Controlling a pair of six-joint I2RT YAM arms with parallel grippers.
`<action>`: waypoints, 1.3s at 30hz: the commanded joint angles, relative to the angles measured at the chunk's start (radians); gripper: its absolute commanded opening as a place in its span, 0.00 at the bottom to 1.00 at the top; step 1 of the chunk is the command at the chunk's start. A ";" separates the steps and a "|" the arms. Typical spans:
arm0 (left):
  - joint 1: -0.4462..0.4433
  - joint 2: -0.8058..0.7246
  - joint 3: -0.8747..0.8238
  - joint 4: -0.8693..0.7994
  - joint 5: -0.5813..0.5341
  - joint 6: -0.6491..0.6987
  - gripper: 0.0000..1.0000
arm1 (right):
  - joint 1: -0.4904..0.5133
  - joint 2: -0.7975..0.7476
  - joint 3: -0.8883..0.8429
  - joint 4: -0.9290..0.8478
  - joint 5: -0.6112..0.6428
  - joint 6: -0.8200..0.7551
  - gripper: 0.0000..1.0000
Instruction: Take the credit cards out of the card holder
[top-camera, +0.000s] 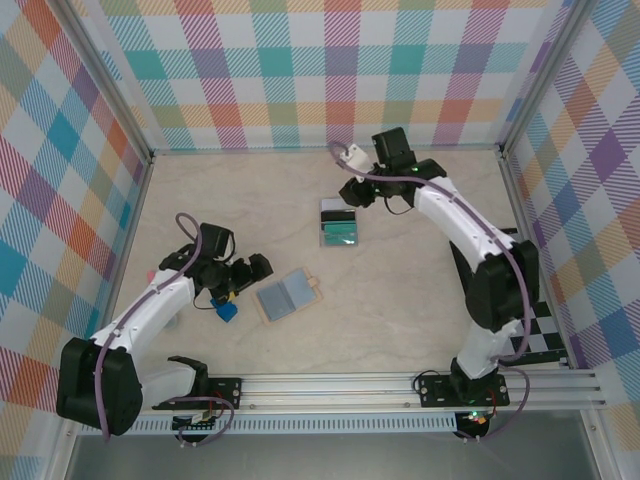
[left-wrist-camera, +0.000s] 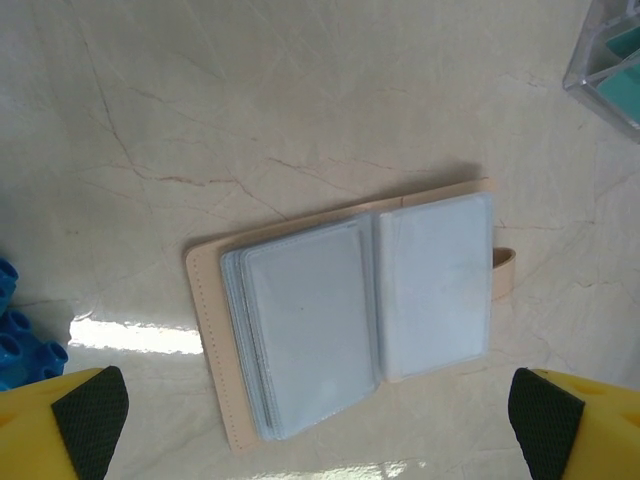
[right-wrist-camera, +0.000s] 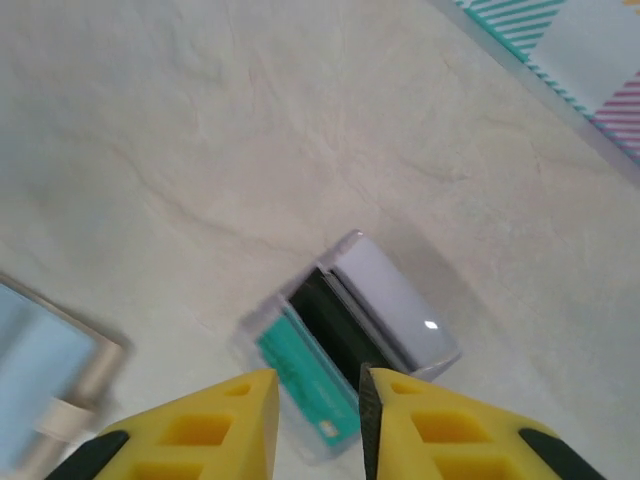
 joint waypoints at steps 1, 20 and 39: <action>-0.003 -0.033 -0.029 0.007 0.021 -0.025 1.00 | 0.008 -0.061 -0.096 0.055 -0.182 0.374 0.33; 0.007 -0.052 -0.010 -0.046 -0.154 -0.063 1.00 | 0.406 0.065 -0.217 -0.020 0.285 0.708 0.56; 0.019 -0.053 -0.002 -0.048 -0.141 -0.075 1.00 | 0.489 0.394 0.025 -0.235 0.513 0.757 0.73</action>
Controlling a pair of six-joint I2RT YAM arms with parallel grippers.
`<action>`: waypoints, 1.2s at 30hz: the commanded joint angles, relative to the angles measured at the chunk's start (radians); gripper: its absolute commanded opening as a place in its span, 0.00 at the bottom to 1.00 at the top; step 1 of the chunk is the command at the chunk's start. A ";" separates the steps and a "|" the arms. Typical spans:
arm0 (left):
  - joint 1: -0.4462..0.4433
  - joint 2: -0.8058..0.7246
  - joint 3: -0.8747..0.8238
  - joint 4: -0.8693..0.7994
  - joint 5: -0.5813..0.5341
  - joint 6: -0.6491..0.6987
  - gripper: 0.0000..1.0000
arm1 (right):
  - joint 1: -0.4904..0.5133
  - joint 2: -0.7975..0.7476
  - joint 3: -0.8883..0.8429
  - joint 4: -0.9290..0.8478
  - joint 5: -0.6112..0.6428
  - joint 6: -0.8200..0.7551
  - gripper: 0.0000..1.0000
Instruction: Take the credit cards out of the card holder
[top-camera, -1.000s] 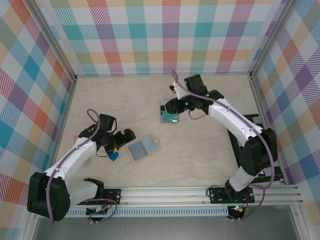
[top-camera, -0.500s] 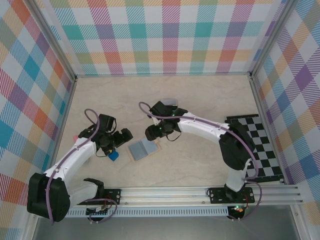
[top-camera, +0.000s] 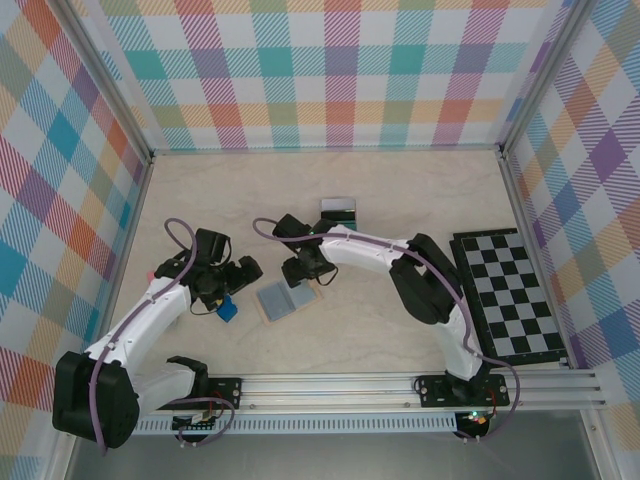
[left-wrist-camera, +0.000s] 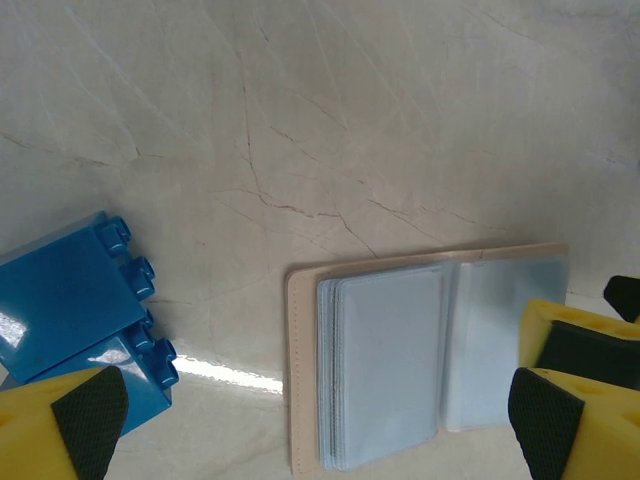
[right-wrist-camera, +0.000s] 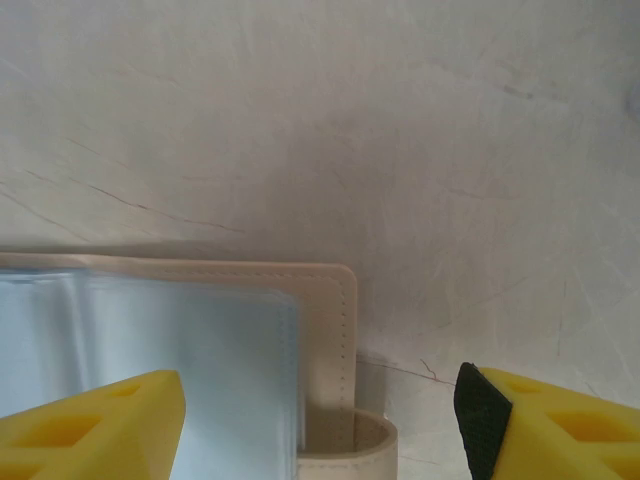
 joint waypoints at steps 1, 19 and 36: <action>0.015 0.011 0.025 -0.013 0.034 0.000 1.00 | 0.008 0.010 0.009 -0.072 0.080 0.052 0.73; -0.025 0.153 0.006 0.117 0.283 0.001 0.87 | -0.006 -0.132 -0.234 -0.084 0.240 0.338 0.77; -0.135 0.286 0.012 0.236 0.349 -0.019 0.43 | -0.028 -0.354 -0.351 0.245 -0.157 0.307 0.72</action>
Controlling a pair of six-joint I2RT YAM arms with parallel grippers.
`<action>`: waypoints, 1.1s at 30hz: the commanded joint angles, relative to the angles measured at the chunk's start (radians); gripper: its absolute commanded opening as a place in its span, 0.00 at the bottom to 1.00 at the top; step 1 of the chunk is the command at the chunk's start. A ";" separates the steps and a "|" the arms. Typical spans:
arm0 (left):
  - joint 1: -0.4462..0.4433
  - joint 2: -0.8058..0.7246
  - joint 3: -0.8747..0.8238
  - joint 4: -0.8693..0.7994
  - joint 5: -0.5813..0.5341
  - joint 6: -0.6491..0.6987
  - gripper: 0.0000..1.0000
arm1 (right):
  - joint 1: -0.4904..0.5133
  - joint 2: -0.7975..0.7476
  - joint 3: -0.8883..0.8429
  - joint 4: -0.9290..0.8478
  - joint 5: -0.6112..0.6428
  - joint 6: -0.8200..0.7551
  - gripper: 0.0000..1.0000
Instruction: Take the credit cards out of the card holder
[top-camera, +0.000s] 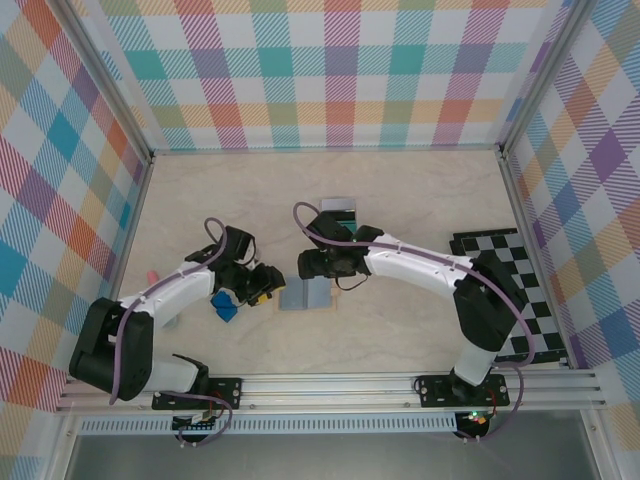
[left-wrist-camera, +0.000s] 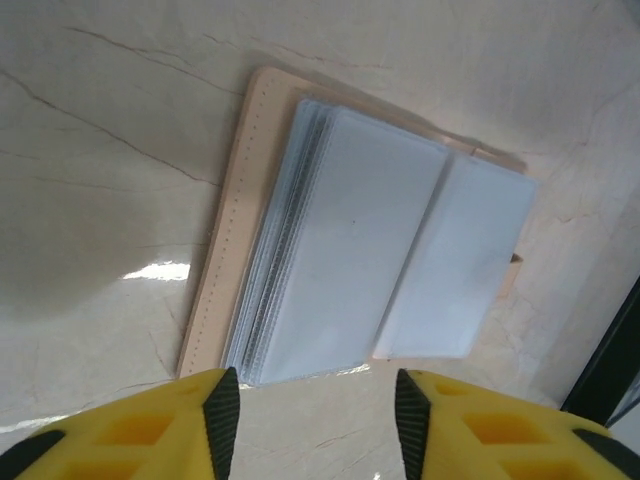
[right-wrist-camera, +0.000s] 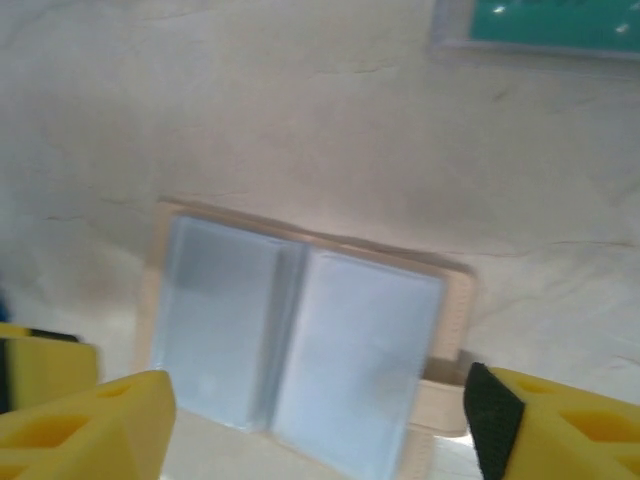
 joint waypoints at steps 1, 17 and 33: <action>-0.022 0.035 0.014 0.021 0.001 -0.006 0.42 | -0.001 0.049 -0.011 0.050 -0.105 0.033 0.69; -0.043 0.151 0.019 0.094 -0.003 -0.028 0.27 | -0.019 0.195 -0.001 0.043 -0.130 0.028 0.48; -0.043 0.144 0.015 0.148 0.096 -0.006 0.21 | -0.026 0.272 0.020 0.033 -0.161 0.011 0.45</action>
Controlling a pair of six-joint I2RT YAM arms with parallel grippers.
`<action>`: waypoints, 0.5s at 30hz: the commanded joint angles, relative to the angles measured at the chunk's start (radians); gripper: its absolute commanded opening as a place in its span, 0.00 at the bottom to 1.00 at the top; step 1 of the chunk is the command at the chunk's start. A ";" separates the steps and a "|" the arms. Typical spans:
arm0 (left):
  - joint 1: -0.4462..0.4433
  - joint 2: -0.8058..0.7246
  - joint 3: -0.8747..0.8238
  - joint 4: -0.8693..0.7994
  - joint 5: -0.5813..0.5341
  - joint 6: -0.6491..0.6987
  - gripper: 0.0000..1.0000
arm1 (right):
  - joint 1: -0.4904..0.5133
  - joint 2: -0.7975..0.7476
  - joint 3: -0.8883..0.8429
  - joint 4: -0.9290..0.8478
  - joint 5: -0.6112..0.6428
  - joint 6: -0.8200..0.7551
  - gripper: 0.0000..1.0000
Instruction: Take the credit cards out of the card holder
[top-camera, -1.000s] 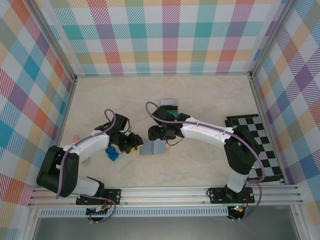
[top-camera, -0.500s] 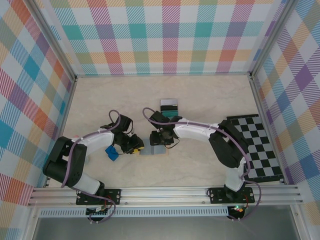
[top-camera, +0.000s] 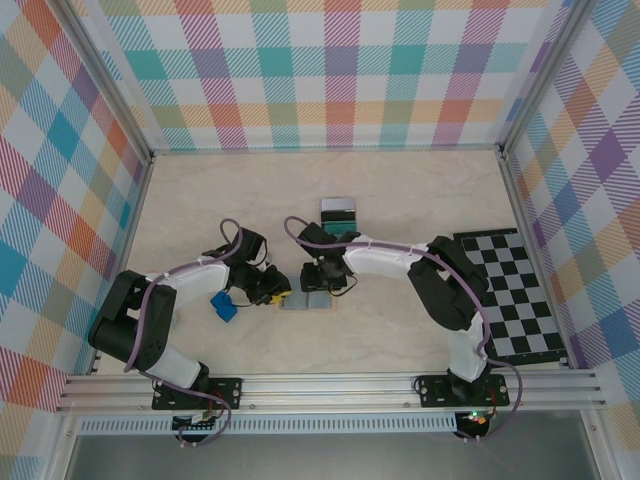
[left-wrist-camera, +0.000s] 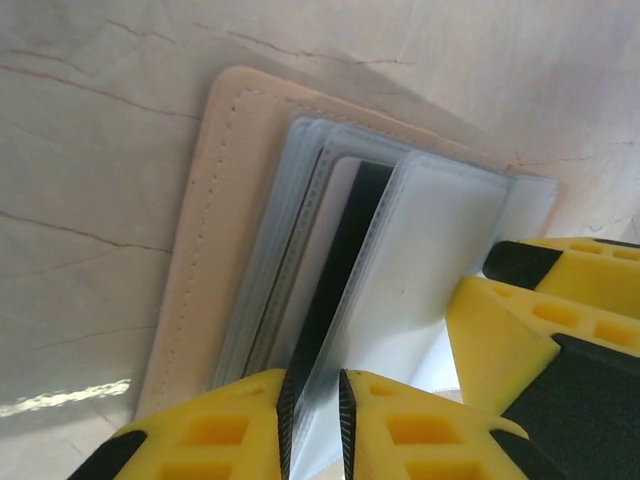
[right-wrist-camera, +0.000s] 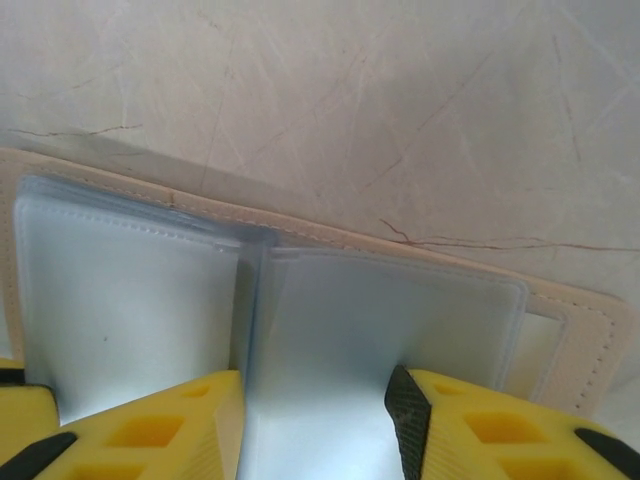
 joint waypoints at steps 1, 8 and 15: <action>-0.012 -0.014 0.012 0.019 0.045 0.015 0.21 | -0.003 0.045 0.000 0.000 -0.025 -0.011 0.44; -0.012 -0.002 0.009 0.020 0.060 0.014 0.20 | -0.014 0.019 -0.029 0.048 -0.064 -0.001 0.38; -0.012 -0.022 0.026 -0.025 0.008 0.040 0.05 | -0.027 -0.079 -0.082 0.112 -0.070 0.006 0.37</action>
